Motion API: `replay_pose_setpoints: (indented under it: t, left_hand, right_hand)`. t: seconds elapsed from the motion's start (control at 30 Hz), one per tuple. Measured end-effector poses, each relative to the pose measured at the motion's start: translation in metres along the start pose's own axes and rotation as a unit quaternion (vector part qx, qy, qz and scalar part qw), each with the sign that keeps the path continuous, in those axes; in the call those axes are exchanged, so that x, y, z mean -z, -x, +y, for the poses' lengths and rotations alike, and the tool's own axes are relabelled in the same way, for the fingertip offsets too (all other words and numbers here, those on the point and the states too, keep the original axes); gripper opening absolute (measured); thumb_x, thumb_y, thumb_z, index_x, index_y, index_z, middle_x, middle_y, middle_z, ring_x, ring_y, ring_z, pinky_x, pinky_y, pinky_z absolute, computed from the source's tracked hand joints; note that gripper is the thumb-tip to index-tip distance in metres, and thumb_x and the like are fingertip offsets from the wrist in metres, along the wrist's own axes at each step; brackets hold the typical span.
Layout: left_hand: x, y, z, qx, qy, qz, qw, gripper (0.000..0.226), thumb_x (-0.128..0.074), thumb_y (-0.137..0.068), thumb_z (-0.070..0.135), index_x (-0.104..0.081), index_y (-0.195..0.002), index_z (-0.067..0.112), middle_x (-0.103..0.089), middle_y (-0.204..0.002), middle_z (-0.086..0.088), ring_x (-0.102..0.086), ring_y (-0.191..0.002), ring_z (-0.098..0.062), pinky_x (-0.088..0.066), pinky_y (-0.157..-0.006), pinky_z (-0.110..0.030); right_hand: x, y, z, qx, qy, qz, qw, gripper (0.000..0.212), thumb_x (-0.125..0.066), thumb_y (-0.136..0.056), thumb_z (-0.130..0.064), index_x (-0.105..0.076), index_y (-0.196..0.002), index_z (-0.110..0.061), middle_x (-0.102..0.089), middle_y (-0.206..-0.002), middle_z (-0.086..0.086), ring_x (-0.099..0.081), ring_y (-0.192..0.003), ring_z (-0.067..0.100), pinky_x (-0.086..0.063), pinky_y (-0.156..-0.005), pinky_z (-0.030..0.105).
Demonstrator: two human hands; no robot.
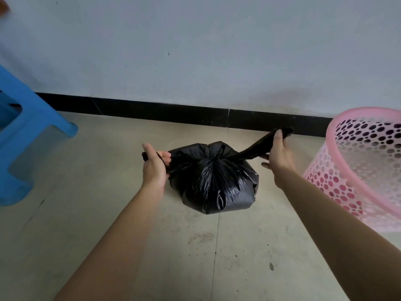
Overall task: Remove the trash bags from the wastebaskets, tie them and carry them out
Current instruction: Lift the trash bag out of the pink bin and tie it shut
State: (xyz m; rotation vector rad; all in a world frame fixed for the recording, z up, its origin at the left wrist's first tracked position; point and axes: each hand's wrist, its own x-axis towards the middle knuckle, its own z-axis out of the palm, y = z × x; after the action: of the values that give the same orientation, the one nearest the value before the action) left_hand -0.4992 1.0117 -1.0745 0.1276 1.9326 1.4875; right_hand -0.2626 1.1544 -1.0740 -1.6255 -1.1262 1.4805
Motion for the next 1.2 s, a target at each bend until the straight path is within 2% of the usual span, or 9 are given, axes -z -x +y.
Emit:
replay_pose_setpoints:
  t: [0.2,0.3,0.4,0.57,0.73,0.83,0.9,1.03,1.2]
  left_hand:
    - [-0.001,0.002,-0.008,0.144,-0.151,-0.108,0.972,0.076,-0.041,-0.084,0.081,-0.057,-0.116,0.014,-0.067,-0.109,-0.008,-0.073,-0.079,-0.026,-0.052,-0.051,-0.03]
    - [0.002,-0.001,-0.023,0.089,-0.051,-0.128,0.986,0.042,-0.081,-0.081,0.033,-0.067,-0.109,0.006,-0.073,-0.105,-0.01,-0.068,-0.069,-0.017,-0.051,-0.051,-0.023]
    - [0.002,-0.006,-0.023,0.028,0.099,-0.153,0.983,0.031,-0.077,-0.08,0.001,-0.068,-0.11,0.004,-0.074,-0.098,-0.005,-0.068,-0.087,-0.016,-0.052,-0.07,-0.023]
    - [-0.007,0.001,-0.026,0.018,0.155,-0.2,0.967,0.027,-0.074,-0.084,0.002,-0.067,-0.108,0.01,-0.072,-0.107,-0.004,-0.066,-0.099,-0.015,-0.05,-0.081,-0.026]
    - [-0.019,0.002,-0.038,-0.154,-0.081,-0.095,0.98,0.003,-0.07,-0.092,0.025,-0.071,-0.094,0.023,-0.075,-0.095,0.005,-0.069,-0.095,-0.012,-0.054,-0.087,-0.033]
    - [-0.023,0.0,-0.034,-0.283,-0.188,-0.065,0.938,0.004,-0.068,-0.092,0.03,-0.067,-0.089,0.032,-0.071,-0.101,-0.001,-0.067,-0.095,-0.011,-0.055,-0.089,-0.034]
    - [-0.024,0.002,-0.03,-0.313,-0.179,-0.061,0.931,0.004,-0.068,-0.093,0.028,-0.07,-0.091,0.026,-0.073,-0.097,-0.001,-0.068,-0.09,-0.009,-0.057,-0.085,-0.034]
    - [-0.031,0.007,-0.023,-0.371,-0.16,-0.053,0.913,0.015,-0.066,-0.095,0.027,-0.072,-0.092,0.014,-0.07,-0.091,-0.002,-0.068,-0.08,-0.012,-0.057,-0.075,-0.03]
    - [-0.043,0.022,-0.006,-0.384,-0.115,-0.098,0.911,0.033,-0.041,-0.107,0.023,-0.068,-0.108,0.005,-0.07,-0.105,0.005,-0.064,-0.101,0.0,-0.044,-0.091,-0.012]
  right_hand:
    - [-0.013,0.014,0.016,-0.074,0.123,-0.21,0.967,0.114,-0.034,-0.071,-0.097,-0.034,-0.154,-0.019,-0.037,-0.158,0.006,-0.032,-0.146,0.029,-0.017,-0.12,0.051]
    - [-0.016,0.0,0.047,-0.153,0.16,-0.204,0.954,0.136,-0.04,-0.038,-0.11,-0.037,-0.152,-0.034,-0.032,-0.161,0.002,-0.028,-0.149,0.025,-0.015,-0.122,0.055]
    - [-0.018,-0.023,0.068,-0.163,0.164,-0.172,0.958,0.139,-0.037,-0.032,-0.111,-0.036,-0.15,-0.039,-0.032,-0.16,0.002,-0.027,-0.148,0.029,-0.019,-0.12,0.058]
    - [-0.04,0.007,0.035,-0.011,0.148,-0.106,0.983,0.111,-0.036,-0.055,-0.104,-0.038,-0.147,-0.041,-0.037,-0.154,0.006,-0.032,-0.145,0.031,-0.028,-0.117,0.059]
    - [-0.046,0.009,0.028,0.107,-0.003,-0.201,0.974,0.046,-0.065,-0.089,-0.056,-0.05,-0.13,-0.042,-0.069,-0.116,0.004,-0.069,-0.107,0.02,-0.056,-0.096,0.042]
    - [-0.047,0.007,0.025,0.038,-0.087,-0.175,0.98,0.077,-0.074,-0.089,-0.038,-0.03,-0.15,-0.024,-0.069,-0.105,0.006,-0.071,-0.093,0.017,-0.058,-0.082,0.033]
    - [-0.049,0.005,0.026,-0.024,-0.098,-0.171,0.98,0.076,-0.08,-0.082,-0.042,-0.047,-0.138,-0.004,-0.071,-0.112,0.014,-0.072,-0.096,0.023,-0.058,-0.087,0.041]
    - [-0.055,0.004,0.031,-0.004,-0.015,-0.15,0.989,0.033,-0.068,-0.092,-0.044,-0.073,-0.105,-0.015,-0.077,-0.101,0.005,-0.074,-0.097,0.023,-0.058,-0.094,0.043]
    - [-0.071,0.012,0.023,0.125,0.049,-0.085,0.987,0.043,-0.045,-0.098,-0.055,-0.069,-0.09,-0.021,-0.075,-0.09,0.002,-0.07,-0.093,0.02,-0.056,-0.088,0.04]
